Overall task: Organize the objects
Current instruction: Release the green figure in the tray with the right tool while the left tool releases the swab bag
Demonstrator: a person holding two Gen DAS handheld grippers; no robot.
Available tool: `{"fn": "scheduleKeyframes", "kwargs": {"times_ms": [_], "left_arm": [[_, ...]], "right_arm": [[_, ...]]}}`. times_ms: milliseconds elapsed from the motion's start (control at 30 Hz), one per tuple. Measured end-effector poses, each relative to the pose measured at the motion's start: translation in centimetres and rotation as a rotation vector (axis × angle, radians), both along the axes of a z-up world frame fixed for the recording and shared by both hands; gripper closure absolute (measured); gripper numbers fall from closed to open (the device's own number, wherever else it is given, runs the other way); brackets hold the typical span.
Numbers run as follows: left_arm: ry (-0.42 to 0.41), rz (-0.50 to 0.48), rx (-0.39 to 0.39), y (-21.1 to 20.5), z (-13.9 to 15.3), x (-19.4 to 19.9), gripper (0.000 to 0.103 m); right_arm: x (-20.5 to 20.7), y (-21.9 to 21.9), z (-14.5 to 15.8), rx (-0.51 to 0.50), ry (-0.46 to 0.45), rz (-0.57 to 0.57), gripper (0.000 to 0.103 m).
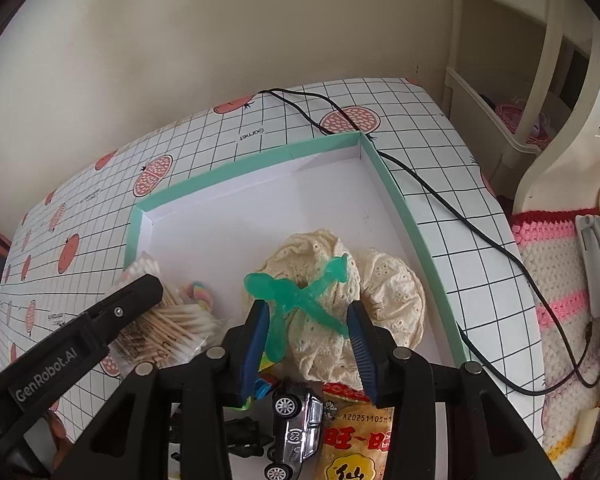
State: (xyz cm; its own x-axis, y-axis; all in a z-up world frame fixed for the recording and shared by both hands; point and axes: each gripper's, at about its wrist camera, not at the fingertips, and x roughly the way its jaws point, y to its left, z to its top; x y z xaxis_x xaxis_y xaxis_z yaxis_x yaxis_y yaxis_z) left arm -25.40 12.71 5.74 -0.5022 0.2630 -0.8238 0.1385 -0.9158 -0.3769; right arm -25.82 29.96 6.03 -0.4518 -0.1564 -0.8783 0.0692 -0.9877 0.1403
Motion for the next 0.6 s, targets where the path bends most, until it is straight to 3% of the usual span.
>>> {"fn": "scheduleKeyframes", "kwargs": {"times_ms": [67, 200, 433, 600], "left_arm": [[-0.007, 0.000, 0.001, -0.2, 0.2, 0.0, 0.072], [0.002, -0.004, 0.010, -0.4, 1.2, 0.0, 0.062], [0.026, -0.006, -0.011, -0.7, 3.3, 0.2, 0.062], [0.027, 0.012, -0.077, -1.1, 4.4, 0.5, 0.062]], "right_arm": [[0.0, 0.0, 0.3, 0.001, 0.001, 0.002, 0.057], [0.0, -0.1, 0.9, -0.003, -0.004, -0.001, 0.044], [0.0, 0.4, 2.2, -0.025, 0.000, -0.022, 0.044], [0.2, 0.6, 2.9, -0.042, 0.008, -0.032, 0.044]]}}
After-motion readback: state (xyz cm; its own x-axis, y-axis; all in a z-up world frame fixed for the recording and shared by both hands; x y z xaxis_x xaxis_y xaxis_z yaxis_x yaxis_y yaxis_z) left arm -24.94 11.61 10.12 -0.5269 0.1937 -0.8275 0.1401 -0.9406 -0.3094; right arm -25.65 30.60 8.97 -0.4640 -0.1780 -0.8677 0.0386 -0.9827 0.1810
